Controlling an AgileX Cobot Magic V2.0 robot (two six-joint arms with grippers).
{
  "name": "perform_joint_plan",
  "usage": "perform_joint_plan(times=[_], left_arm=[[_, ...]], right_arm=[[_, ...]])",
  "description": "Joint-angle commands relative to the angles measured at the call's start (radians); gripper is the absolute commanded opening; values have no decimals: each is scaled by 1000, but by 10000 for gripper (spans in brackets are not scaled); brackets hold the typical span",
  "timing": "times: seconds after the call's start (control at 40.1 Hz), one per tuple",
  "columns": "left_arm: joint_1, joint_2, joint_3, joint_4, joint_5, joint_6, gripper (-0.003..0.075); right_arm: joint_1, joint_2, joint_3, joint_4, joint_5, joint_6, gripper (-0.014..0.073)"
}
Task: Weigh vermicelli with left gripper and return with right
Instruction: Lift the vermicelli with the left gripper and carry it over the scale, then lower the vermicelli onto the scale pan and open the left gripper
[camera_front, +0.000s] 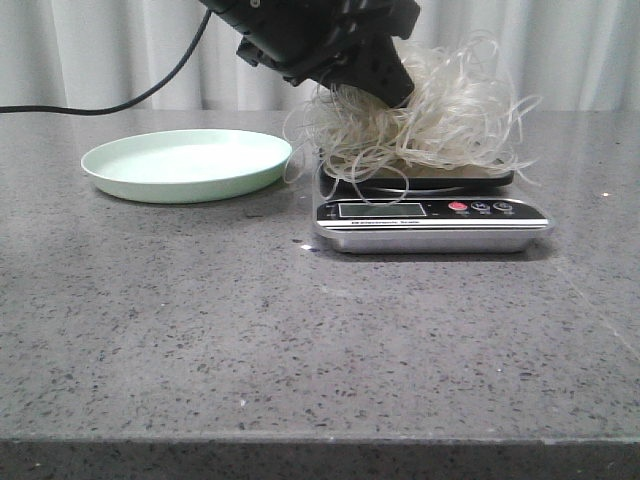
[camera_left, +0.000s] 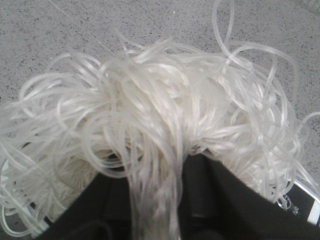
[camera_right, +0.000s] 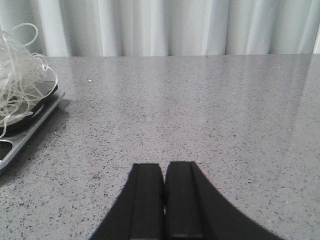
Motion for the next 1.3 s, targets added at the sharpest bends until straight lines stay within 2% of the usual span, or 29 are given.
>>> perform_joint_plan(times=[0.0, 0.075, 0.149, 0.399, 0.598, 0.822, 1.096, 1.271], left_arm=[[-7, -54, -29, -33, -15, 1, 445], [-7, -66, -29, -33, -15, 1, 534], [-7, -82, -29, -31, -15, -1, 573], [4, -161, -29, -7, 9, -9, 566], [30, -231, -29, 131, 68, -104, 565], [88, -329, -29, 394, 170, -327, 479], [243, -514, 5, 520, 173, -492, 468], [374, -661, 133, 563, 166, -509, 359]], right_arm=[[-5, -10, -7, 0, -82, -3, 151], [-5, -10, -7, 0, -82, -3, 151], [-5, -10, -7, 0, -82, -3, 151], [-5, -10, -7, 0, -82, -3, 151], [-5, -10, -7, 0, -82, -3, 151], [-5, -10, -7, 0, -82, -3, 151], [-5, -10, -7, 0, -82, -3, 151], [-5, -10, -7, 0, -82, -3, 151]])
